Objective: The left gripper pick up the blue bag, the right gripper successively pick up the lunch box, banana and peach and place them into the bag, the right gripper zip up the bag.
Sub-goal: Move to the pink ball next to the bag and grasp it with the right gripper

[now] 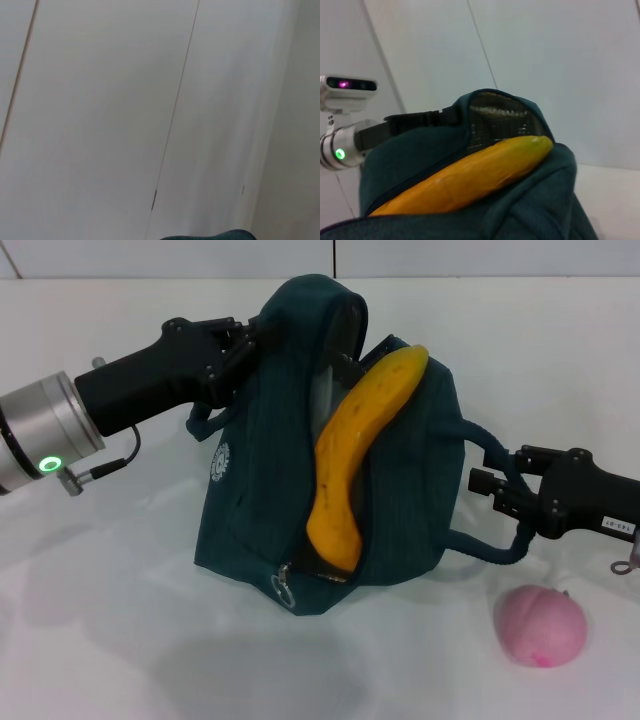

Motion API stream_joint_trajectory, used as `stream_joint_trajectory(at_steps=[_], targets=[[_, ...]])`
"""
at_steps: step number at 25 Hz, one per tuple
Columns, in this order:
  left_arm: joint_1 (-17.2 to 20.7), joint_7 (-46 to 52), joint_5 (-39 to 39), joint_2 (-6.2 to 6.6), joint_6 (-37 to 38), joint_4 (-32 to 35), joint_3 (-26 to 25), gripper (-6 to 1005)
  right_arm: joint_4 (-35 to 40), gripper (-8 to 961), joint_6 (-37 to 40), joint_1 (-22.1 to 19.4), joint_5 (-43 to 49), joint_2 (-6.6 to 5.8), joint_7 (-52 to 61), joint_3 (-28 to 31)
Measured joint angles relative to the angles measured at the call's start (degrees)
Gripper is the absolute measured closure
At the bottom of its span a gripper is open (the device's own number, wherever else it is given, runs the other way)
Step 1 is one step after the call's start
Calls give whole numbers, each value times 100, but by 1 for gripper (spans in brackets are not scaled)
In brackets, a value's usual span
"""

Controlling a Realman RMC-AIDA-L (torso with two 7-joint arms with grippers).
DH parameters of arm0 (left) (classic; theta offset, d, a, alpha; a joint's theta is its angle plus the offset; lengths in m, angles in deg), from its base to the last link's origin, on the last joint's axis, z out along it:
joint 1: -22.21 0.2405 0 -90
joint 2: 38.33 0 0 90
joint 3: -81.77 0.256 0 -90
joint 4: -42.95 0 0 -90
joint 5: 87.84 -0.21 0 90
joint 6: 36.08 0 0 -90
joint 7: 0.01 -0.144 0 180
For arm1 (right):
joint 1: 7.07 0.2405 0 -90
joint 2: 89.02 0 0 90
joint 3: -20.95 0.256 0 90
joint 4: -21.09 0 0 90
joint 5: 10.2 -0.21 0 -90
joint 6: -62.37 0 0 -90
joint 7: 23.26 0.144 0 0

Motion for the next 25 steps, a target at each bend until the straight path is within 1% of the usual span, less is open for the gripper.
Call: stream_joint_trajectory(at_steps=[1, 5, 6, 9, 12, 13, 14, 20, 23, 25], targets=[[4, -1, 1, 2, 6, 1, 0, 965, -2, 313, 55, 0, 4, -2, -158, -13], [17, -24, 2, 6, 44, 0, 0, 965, -22, 503, 220, -29, -28, 13, -614, 10], [22, -45, 3, 7, 50, 1, 0, 965, -30, 550, 302, -66, -93, 47, -869, 47], [35, -90, 44, 0, 70, 0, -5, 965, -70, 652, 639, -152, -203, 146, -1564, 177], [60, -103, 124, -13, 92, 0, -8, 965, -117, 753, 845, -160, -322, 172, -1776, 259], [83, -109, 165, -15, 120, 0, -8, 965, -117, 817, 845, -160, -322, 172, -1776, 259], [118, -118, 210, -12, 167, -3, -8, 965, -243, 882, 940, -138, -670, 176, -1864, 292], [253, -75, 361, 33, 499, -40, -9, 965, -453, 882, 1255, -128, -1659, 169, -2038, 304], [280, 173, 337, 89, 527, -54, -8, 966, -454, 883, 1361, -146, -2174, 166, -1915, 306], [289, 308, 263, 116, 570, -54, -4, 966, -437, 883, 1530, -142, -2352, 136, -1676, 308]])
